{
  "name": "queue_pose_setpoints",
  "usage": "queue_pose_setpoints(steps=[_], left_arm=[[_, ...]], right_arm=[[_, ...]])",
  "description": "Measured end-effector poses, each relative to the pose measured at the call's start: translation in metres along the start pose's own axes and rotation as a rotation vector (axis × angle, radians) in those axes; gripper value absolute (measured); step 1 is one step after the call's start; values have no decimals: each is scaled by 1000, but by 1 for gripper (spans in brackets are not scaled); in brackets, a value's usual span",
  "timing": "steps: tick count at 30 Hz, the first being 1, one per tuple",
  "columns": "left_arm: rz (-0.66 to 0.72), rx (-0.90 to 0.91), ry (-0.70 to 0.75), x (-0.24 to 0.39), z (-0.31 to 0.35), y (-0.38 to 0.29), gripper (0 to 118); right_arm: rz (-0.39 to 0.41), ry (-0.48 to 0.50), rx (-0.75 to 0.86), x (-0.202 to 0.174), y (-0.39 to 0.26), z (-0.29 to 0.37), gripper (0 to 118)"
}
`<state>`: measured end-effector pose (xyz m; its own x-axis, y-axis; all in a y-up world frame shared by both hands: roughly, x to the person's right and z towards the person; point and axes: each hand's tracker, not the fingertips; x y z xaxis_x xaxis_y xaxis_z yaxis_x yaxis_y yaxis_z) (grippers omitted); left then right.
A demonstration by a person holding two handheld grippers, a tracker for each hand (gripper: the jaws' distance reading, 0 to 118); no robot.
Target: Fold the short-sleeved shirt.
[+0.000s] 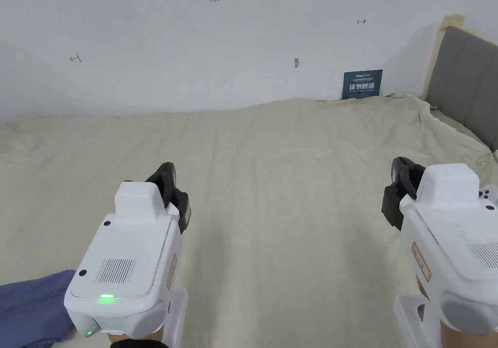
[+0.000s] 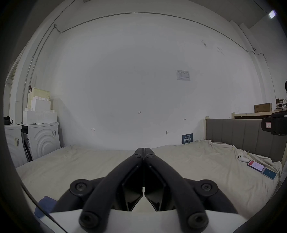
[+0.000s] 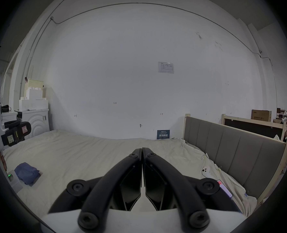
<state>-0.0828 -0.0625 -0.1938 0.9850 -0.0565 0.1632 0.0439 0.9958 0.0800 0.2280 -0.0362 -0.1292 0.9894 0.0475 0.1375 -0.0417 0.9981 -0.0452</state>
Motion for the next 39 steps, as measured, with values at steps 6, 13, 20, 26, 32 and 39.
queue_pose_setpoints(steps=[6, 13, 20, 26, 32, 39], left_arm=[[-3, 0, 0, -1, 0, 0, 0], [-3, 0, -2, -2, 0, 0, 0], [-2, -3, -4, -2, 0, -1, 0], [-2, -4, -3, -2, 0, -2, 0], [-15, 3, 10, -1, 1, -3, 0], [-2, 3, 20, -6, -1, -5, 83]], right_arm=[[0, 3, 0, 0, 0, -1, 0], [1, 4, 0, -2, 1, 0, 0], [3, 6, -2, 2, -3, -2, 0], [4, 6, -5, 5, -5, -3, 0], [5, 1, -6, 3, -5, -2, 0], [-20, 1, -22, 2, -4, -2, 101]])
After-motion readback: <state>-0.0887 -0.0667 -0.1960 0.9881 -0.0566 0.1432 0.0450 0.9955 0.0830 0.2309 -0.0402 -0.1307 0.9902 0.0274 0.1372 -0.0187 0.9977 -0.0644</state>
